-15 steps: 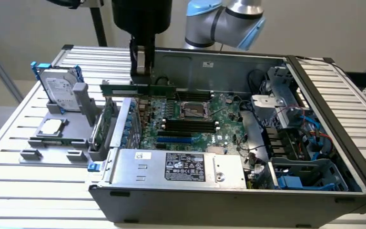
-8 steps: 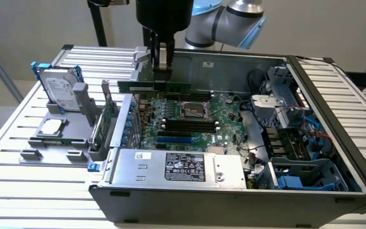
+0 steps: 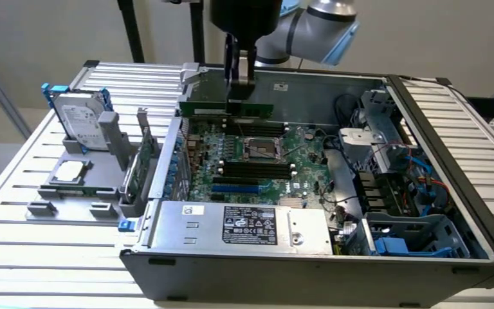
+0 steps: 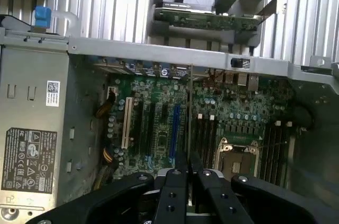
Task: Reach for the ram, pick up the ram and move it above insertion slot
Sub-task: 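Pick up the ram and move it above insertion slot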
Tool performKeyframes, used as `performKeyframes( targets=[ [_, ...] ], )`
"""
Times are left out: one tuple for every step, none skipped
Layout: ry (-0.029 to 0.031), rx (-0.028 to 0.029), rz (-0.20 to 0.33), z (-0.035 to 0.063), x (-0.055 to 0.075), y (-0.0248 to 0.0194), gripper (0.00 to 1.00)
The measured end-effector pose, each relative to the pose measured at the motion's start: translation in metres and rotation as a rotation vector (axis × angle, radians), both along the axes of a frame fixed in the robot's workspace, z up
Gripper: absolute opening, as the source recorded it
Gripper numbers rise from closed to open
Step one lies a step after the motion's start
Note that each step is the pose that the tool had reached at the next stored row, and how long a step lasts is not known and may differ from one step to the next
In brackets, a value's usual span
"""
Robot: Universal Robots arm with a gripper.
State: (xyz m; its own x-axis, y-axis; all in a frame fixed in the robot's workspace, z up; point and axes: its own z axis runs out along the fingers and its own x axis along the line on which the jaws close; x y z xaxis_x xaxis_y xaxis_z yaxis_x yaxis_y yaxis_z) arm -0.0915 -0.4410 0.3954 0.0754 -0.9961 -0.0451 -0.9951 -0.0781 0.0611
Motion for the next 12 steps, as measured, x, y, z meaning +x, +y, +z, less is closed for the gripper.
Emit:
performKeyframes(
  targets=[
    [0.0, 0.0, 0.0, -0.0003, 0.003, 0.0032, 0.13],
    [0.0, 0.0001, 0.0, -0.0006, 0.006, 0.006, 0.13],
    [0.0, 0.0, 0.0, -0.0009, 0.009, 0.0087, 0.13],
    [0.0, 0.0, 0.0, -0.0011, 0.011, 0.0112, 0.13],
    [0.0, 0.0, 0.0, -0.0013, 0.014, 0.0136, 0.13],
    [0.0, 0.0001, 0.0, -0.0015, 0.017, 0.0158, 0.13],
    [-0.0001, 0.0001, 0.0, -0.0017, 0.02, 0.0178, 0.13],
    [0.0, 0.0, 0.0, -0.0019, 0.022, 0.0196, 0.13],
    [-0.0001, 0.0001, 0.0, -0.0021, 0.025, 0.0212, 0.13],
    [0.0, -0.0001, 0.0, -0.0023, 0.027, 0.0228, 0.13],
    [0.0, 0.0, -0.001, -0.0025, 0.029, 0.0241, 0.13],
    [0.0, 0.0, -0.002, -0.0027, 0.032, 0.0255, 0.13]
  ],
)
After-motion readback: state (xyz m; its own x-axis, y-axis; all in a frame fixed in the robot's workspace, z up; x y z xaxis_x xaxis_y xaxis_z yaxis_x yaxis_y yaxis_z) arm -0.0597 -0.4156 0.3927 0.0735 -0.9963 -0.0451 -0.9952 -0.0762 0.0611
